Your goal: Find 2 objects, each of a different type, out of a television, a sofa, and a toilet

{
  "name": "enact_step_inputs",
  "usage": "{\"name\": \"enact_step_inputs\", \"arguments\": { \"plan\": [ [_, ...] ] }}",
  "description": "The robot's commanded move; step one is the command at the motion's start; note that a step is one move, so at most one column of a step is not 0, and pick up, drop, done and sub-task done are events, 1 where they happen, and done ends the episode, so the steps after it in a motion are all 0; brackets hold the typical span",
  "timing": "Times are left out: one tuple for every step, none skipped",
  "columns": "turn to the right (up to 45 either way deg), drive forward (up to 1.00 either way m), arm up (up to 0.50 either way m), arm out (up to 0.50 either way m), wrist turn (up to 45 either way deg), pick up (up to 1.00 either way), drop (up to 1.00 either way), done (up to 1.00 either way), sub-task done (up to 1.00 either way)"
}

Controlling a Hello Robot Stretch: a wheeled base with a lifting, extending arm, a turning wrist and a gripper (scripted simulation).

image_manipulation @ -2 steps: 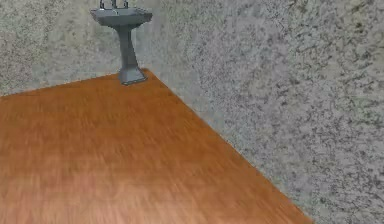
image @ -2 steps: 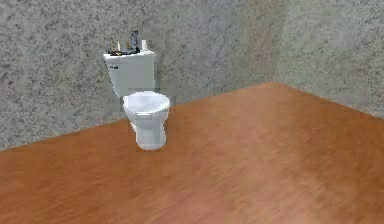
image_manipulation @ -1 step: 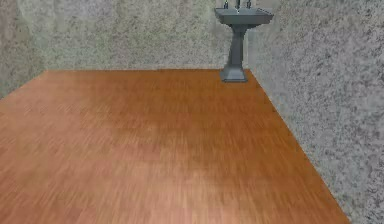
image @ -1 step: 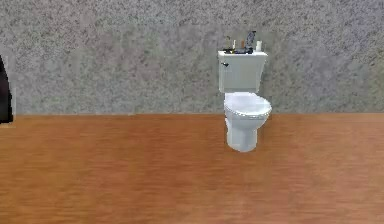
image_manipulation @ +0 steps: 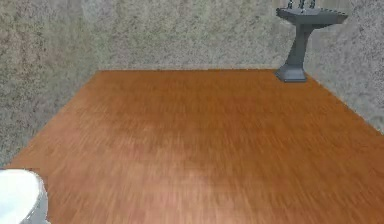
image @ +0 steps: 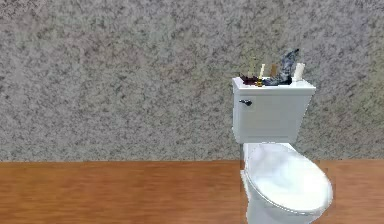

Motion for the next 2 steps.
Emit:
{"name": "enact_step_inputs", "arguments": {
  "plan": [
    [-12.0, 0.00, 0.00, 0.00, 0.0, 0.00, 0.00, 0.00, 0.00],
    [0.0, 0.05, 0.00, 0.00, 0.0, 0.00, 0.00, 0.00, 0.00]
  ]
}}
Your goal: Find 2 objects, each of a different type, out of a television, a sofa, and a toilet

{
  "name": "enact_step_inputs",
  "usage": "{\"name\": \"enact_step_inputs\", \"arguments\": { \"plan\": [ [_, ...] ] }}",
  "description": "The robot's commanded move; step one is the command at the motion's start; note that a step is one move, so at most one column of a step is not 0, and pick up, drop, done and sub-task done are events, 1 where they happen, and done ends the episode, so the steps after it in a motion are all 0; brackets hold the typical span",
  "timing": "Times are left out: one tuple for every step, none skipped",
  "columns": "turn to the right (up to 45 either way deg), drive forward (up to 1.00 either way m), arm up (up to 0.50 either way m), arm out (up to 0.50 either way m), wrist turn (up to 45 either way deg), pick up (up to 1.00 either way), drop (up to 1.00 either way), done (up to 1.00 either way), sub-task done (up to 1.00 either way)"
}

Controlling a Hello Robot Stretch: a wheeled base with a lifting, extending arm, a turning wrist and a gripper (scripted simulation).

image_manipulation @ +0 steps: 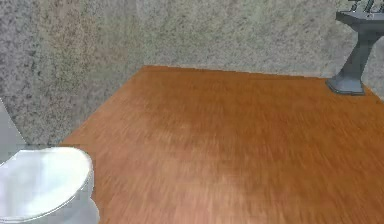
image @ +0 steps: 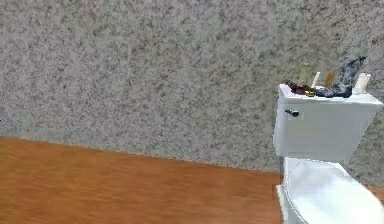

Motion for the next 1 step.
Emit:
{"name": "enact_step_inputs", "arguments": {
  "plan": [
    [42.0, 0.00, 0.00, 0.00, 0.0, 0.00, 0.00, 0.00, 0.00]
  ]
}}
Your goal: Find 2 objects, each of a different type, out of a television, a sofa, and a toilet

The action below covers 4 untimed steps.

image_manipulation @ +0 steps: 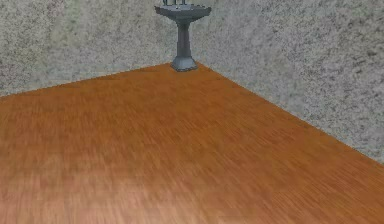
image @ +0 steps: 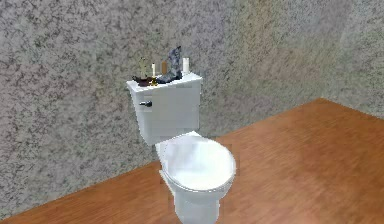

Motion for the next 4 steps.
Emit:
{"name": "enact_step_inputs", "arguments": {
  "plan": [
    [0.0, 0.00, 0.00, 0.00, 0.0, 0.00, 0.00, 0.00, 1.00],
    [-45.0, 0.00, 0.00, 0.00, 0.0, 0.00, 0.00, 0.00, 0.00],
    [-45.0, 0.00, 0.00, 0.00, 0.0, 0.00, 0.00, 0.00, 0.00],
    [-27.0, 0.00, 0.00, 0.00, 0.0, 0.00, 0.00, 0.00, 0.00]
  ]
}}
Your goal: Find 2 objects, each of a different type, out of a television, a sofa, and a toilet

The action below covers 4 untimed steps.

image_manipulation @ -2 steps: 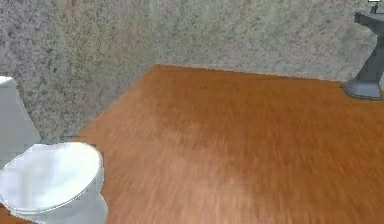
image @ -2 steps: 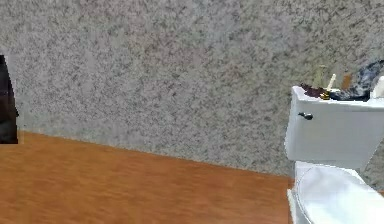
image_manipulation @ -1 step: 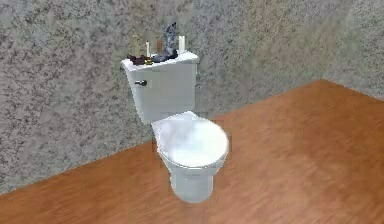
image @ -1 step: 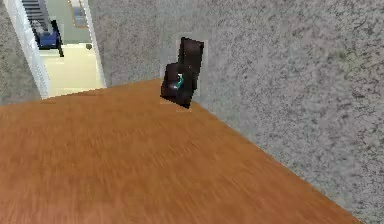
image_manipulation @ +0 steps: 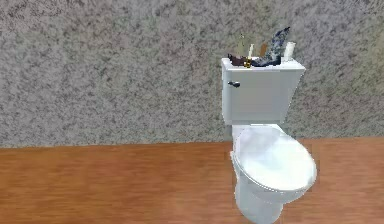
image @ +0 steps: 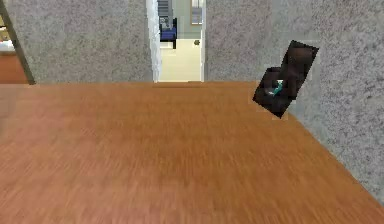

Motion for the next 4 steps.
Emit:
{"name": "enact_step_inputs", "arguments": {
  "plan": [
    [0.0, 1.00, 0.00, 0.00, 0.0, 0.00, 0.00, 0.00, 0.00],
    [0.0, 1.00, 0.00, 0.00, 0.0, 0.00, 0.00, 0.00, 0.00],
    [0.0, 1.00, 0.00, 0.00, 0.0, 0.00, 0.00, 0.00, 0.00],
    [0.0, 1.00, 0.00, 0.00, 0.0, 0.00, 0.00, 0.00, 0.00]
  ]
}}
